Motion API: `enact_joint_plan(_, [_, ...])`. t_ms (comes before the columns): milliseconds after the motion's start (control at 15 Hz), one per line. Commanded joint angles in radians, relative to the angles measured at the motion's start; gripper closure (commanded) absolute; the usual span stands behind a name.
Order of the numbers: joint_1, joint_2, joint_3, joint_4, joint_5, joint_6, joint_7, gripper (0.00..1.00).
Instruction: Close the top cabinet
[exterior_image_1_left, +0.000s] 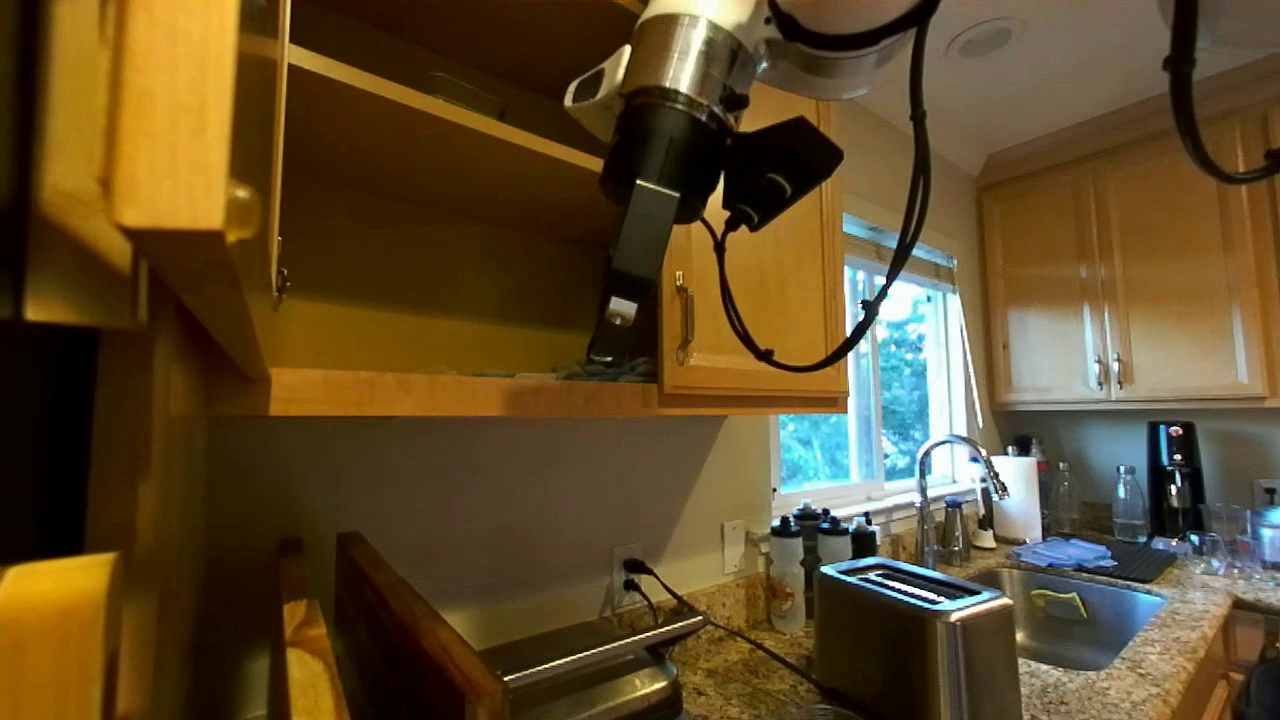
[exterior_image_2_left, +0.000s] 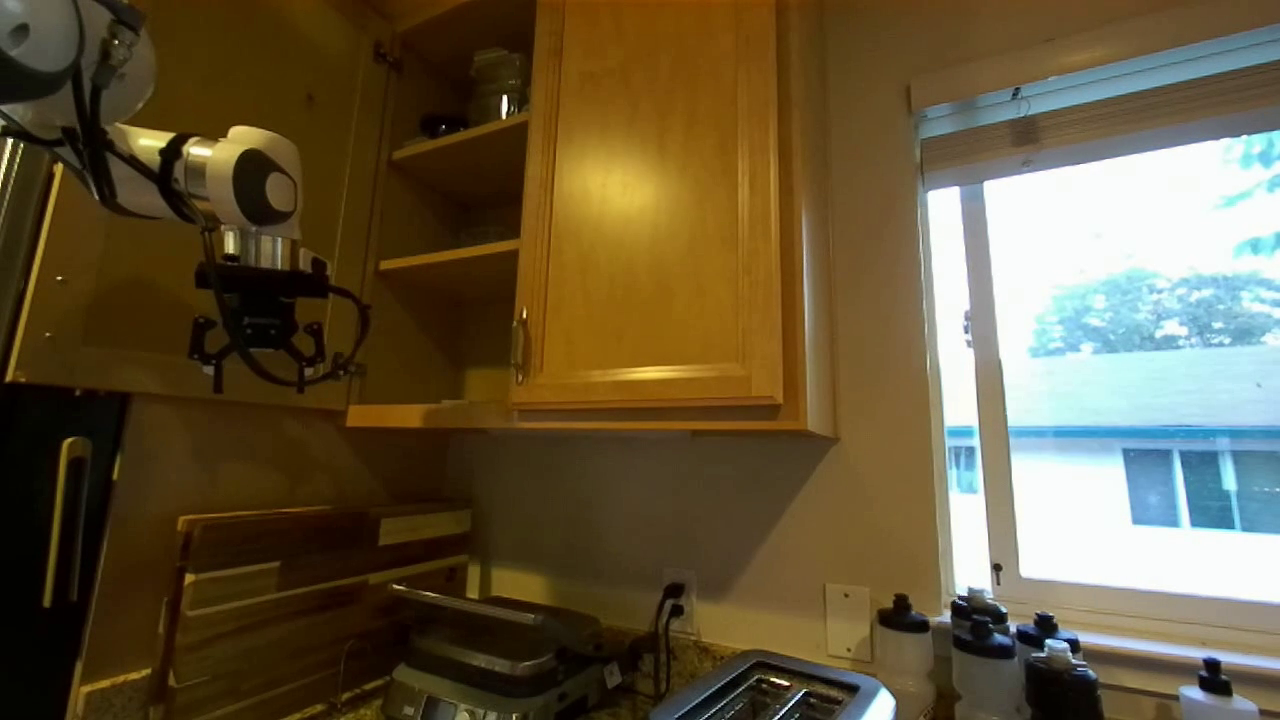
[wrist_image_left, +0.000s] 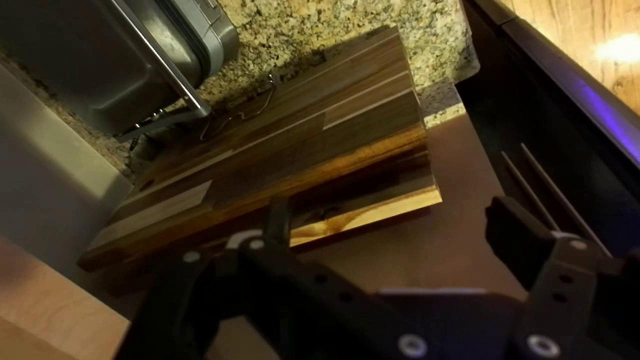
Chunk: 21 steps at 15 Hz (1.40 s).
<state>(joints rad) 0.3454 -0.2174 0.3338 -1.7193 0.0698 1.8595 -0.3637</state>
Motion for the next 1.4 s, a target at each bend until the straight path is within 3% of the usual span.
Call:
enact_joint_plan(0, [0.006, 0.008, 0.0, 0.009, -0.004, -0.004, 0.003, 0.0])
enact_joint_plan(400, [0.005, 0.013, -0.002, 0.009, -0.004, -0.004, 0.002, 0.0])
enact_joint_plan(1333, [0.071, -0.093, -0.007, -0.094, 0.281, -0.027, -0.072, 0.0])
